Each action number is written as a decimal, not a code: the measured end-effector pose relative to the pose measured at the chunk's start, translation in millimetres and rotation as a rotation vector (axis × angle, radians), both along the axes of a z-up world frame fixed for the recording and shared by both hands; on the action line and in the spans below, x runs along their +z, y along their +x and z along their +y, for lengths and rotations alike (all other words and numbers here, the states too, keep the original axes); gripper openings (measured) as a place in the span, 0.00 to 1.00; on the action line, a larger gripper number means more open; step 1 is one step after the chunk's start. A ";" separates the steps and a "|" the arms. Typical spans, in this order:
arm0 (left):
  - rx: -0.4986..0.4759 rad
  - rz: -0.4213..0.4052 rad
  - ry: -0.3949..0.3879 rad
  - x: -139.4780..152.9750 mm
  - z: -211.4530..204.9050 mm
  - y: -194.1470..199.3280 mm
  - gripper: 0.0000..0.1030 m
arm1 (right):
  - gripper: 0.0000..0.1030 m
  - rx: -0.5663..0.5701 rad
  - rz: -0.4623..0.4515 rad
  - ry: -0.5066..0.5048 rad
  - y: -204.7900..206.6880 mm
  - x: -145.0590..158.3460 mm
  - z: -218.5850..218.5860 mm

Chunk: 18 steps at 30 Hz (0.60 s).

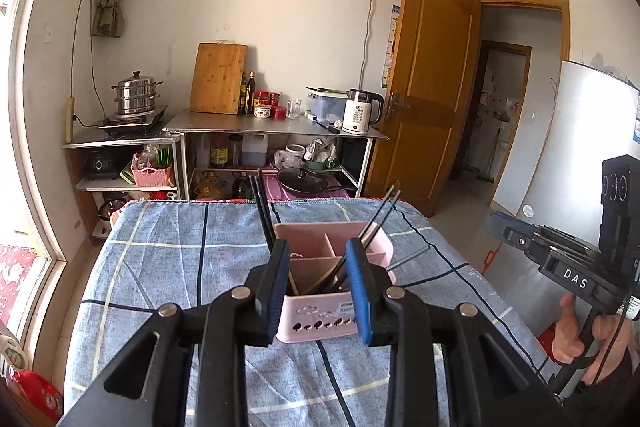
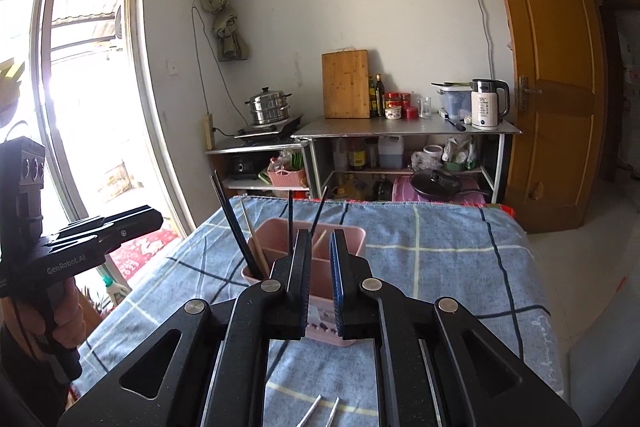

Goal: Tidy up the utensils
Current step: 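Withdraw both grippers from the basket toward the remaining chopsticks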

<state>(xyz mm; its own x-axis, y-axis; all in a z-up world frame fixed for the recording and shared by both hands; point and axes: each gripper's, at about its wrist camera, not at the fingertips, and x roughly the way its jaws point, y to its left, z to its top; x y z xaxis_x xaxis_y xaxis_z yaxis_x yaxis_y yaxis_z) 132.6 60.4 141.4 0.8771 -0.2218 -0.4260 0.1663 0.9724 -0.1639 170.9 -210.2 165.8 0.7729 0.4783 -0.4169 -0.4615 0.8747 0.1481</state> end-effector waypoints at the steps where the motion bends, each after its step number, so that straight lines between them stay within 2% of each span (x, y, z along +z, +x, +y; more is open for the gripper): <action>1: -0.005 0.002 -0.002 -3.6 -2.2 -4.2 0.30 | 0.09 -0.001 0.005 -0.004 -4.8 -3.7 -2.3; 10: -0.039 0.043 -0.005 -41.0 -24.3 -33.5 0.30 | 0.09 -0.006 0.048 -0.018 -34.3 -36.6 -19.3; 18: -0.062 0.143 -0.011 -82.0 -37.6 -32.6 0.30 | 0.09 -0.018 0.144 -0.027 -38.1 -77.1 -31.8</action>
<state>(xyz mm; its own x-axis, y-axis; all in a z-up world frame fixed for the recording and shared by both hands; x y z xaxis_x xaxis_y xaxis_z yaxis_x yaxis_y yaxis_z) 100.1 22.8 59.4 0.7918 -0.2792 -0.5432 0.2006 0.9589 -0.2005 132.8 -242.0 88.7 0.7123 0.4522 -0.5368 -0.4213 0.8871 0.1885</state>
